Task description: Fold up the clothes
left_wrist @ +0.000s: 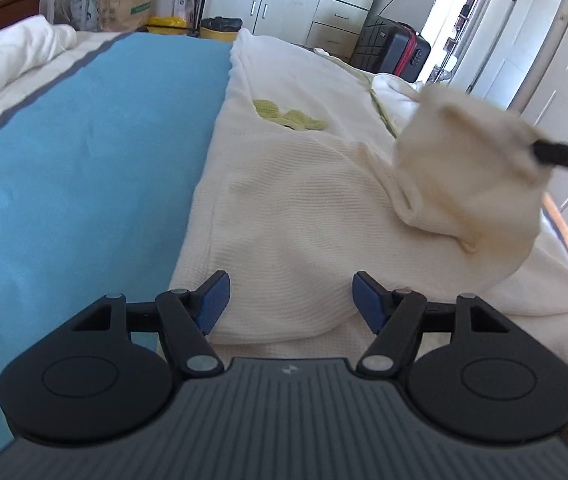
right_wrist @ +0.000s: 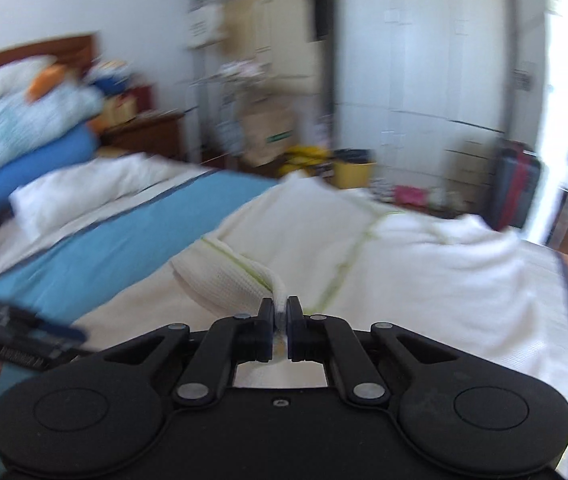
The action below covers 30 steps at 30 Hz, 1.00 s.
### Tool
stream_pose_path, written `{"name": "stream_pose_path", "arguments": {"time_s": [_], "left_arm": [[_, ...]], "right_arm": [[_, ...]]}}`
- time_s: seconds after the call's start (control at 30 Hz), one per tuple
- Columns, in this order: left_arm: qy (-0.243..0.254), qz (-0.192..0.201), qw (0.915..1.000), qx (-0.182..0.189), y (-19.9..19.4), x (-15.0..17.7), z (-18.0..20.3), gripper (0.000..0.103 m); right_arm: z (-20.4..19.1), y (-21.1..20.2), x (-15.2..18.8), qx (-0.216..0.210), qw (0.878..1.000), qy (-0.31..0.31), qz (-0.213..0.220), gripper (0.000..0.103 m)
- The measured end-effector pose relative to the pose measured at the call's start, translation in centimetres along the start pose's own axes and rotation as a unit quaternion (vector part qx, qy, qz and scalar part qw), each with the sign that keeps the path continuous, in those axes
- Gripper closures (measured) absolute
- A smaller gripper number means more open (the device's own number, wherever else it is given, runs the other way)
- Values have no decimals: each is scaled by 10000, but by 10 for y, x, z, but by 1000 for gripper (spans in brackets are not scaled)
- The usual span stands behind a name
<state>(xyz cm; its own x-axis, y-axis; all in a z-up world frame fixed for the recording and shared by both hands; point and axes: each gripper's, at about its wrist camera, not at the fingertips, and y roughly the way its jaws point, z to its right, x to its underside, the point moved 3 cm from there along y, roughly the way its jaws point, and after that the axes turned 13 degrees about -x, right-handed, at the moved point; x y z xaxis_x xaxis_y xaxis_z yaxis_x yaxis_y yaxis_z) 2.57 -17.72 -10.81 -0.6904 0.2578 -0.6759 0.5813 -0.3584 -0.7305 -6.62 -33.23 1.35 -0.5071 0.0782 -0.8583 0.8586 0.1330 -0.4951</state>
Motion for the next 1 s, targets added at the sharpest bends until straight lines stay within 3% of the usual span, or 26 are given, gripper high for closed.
{"name": "stream_pose_path", "arguments": {"time_s": [0.1,0.23,0.37,0.47,0.53,0.57,0.6,0.63,0.7,0.8,0.87,0.93,1.0], "left_arm": [[43,-33,9999,-92,2,0,2,36],[158,-53,9998,-119,3,-1,5,36],[641,-45,9979,67,-3,-1,10,35],[1388,19,9892,461,-13,2,24,30],[2019,308,9788,136,-16,9,36,30],[2300,431,9722,-47,-17,12,42,30],[2352,435,9708,-170,-13,13,42,30],[2399,436,9694,-293,-9,14,43,31],[2408,407,9687,-457,-3,15,43,49],[2221,390,9735,-369,-2,11,40,79],[2199,436,9739,-359,-2,9,41,82],[2499,403,9657,-582,1,13,46,82],[2829,447,9552,-740,2,19,52,82]], "right_arm": [[41,-21,10,875,9934,731,-130,97],[68,-21,31,776,9815,1731,-261,97],[95,-20,51,659,9594,2713,-388,95],[114,-20,66,567,9363,3431,-481,80],[127,-20,76,504,9179,3899,-542,54],[134,-20,80,472,9077,4130,-571,53],[140,-20,85,439,8970,4357,-601,52],[139,-19,85,547,8987,4305,-639,52],[136,-17,84,771,9023,4180,-714,52],[117,-11,73,1424,9329,3158,-980,52],[102,-4,66,1456,9484,2600,-1087,52],[87,4,61,1291,9597,2221,-1141,50],[89,10,62,1347,9602,2111,-1239,46]]}}
